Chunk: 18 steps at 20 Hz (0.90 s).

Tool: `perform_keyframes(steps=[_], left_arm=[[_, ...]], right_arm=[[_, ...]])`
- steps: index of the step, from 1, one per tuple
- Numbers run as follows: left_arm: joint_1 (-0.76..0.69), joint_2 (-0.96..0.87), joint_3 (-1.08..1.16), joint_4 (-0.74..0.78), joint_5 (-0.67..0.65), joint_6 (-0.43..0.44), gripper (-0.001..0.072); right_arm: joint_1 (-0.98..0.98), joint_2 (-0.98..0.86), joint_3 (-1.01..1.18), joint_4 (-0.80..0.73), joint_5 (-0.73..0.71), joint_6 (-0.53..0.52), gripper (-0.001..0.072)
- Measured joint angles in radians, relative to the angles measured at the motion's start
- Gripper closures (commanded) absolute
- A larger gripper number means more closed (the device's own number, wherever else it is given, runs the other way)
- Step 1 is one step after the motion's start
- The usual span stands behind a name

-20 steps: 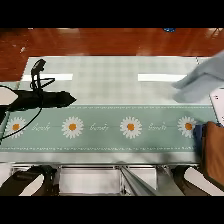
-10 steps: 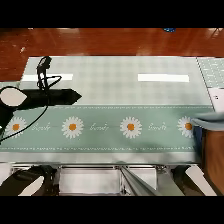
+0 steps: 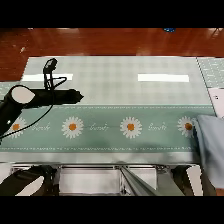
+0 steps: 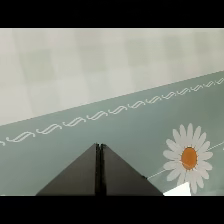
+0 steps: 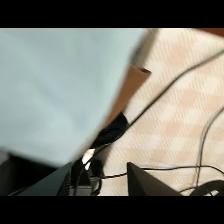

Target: Fold the shirts.

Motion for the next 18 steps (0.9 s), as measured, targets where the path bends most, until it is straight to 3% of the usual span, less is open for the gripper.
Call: perform_keyframes(steps=[3,4,5,9,13,18], left_arm=[[0.012,-0.042,0.030,0.000,0.033,0.014,0.0692],[0.026,-0.057,0.060,0.000,0.040,0.022,0.0691],[0.046,-0.072,0.108,0.001,0.039,0.028,0.0692],[0.146,-0.107,0.383,0.005,-0.035,0.043,0.0693],[0.208,-0.117,0.636,0.050,-0.146,0.025,0.0693],[0.137,-0.161,0.620,0.205,-0.280,-0.064,0.0693]], right_arm=[[0.002,-0.001,-0.052,-0.047,-0.044,0.025,0.0319],[0.010,-0.010,-0.045,-0.039,-0.068,0.031,0.0456],[0.025,-0.021,-0.024,-0.006,-0.103,0.035,0.0682],[0.185,-0.096,0.142,0.288,-0.307,-0.006,0.0685],[0.570,-0.195,0.290,0.573,-0.583,-0.053,0.0685],[1.102,-0.411,0.364,0.580,-0.731,-0.063,0.0685]])
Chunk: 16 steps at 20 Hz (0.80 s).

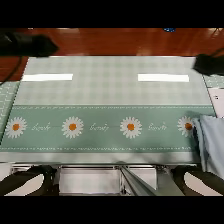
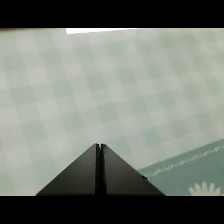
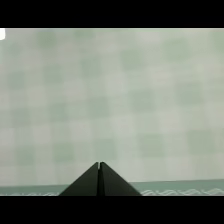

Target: Fold the shirts.

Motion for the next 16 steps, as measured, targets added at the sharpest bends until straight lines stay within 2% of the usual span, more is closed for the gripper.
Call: perform_keyframes(steps=[3,6,16], left_arm=[[-0.029,-0.032,-0.105,0.122,-0.024,-0.076,0.0691],[-0.034,-0.051,-0.159,0.175,-0.030,-0.111,0.0691],[-0.035,-0.066,-0.191,0.212,-0.048,-0.135,0.0691]], right_arm=[[0.161,-0.124,0.012,-0.114,0.035,0.039,0.0685],[0.227,-0.188,0.017,-0.183,0.072,0.060,0.0684],[0.264,-0.225,0.019,-0.238,0.110,0.074,0.0684]])
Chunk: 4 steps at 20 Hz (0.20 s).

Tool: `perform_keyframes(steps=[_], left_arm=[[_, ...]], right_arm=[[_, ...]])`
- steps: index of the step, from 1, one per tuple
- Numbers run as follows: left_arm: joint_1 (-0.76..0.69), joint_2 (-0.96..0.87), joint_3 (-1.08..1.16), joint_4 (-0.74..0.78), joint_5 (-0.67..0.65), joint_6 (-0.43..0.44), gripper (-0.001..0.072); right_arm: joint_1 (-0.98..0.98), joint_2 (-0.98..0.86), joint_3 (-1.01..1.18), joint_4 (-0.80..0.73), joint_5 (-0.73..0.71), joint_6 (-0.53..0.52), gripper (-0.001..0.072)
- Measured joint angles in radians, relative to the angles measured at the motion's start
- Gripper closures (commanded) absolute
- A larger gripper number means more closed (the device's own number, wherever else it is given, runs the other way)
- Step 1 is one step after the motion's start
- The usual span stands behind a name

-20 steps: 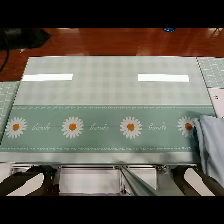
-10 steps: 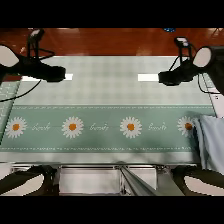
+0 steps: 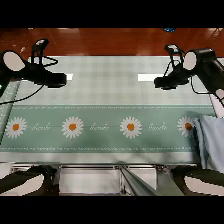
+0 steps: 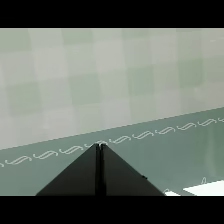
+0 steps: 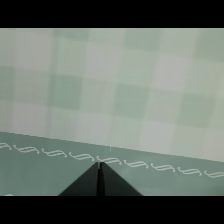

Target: Fold the shirts.

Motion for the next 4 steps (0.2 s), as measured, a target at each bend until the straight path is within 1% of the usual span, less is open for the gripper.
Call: perform_keyframes(steps=[4], left_arm=[[0.000,0.000,0.000,0.003,-0.001,0.000,0.0691]], right_arm=[[0.002,0.000,0.000,-0.002,0.002,0.001,0.0685]])
